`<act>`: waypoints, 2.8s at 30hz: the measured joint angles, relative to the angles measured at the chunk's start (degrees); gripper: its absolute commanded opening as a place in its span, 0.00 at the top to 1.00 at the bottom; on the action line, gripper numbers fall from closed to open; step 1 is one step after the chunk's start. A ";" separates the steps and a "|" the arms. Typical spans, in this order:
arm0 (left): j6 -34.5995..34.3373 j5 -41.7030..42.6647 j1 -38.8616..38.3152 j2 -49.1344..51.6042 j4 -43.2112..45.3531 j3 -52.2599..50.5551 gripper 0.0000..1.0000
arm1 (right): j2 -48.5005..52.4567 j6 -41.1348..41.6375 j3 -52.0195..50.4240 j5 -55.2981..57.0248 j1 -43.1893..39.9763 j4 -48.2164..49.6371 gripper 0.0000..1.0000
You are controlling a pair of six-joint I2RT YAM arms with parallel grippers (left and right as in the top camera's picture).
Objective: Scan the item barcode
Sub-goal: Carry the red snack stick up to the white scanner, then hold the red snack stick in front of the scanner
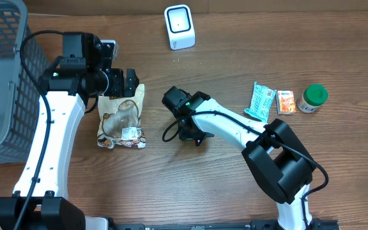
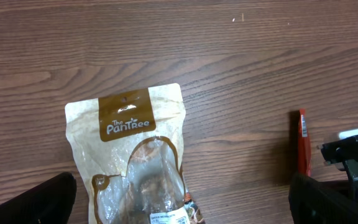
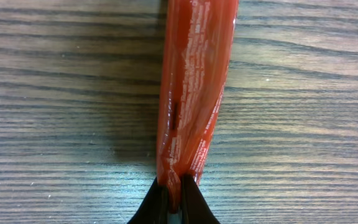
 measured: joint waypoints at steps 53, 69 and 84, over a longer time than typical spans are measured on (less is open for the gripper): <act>0.00 0.00 0.00 0.00 -0.02 0.00 0.00 | 16.26 -18.99 44.92 -50.42 -23.78 15.67 0.96; 0.00 0.00 0.00 0.00 -0.02 0.00 0.00 | 33.24 -2.43 44.92 -60.96 -26.51 39.98 0.96; 0.00 0.00 0.00 0.00 0.00 0.00 0.00 | 33.55 3.67 44.92 -58.40 -26.69 41.05 0.96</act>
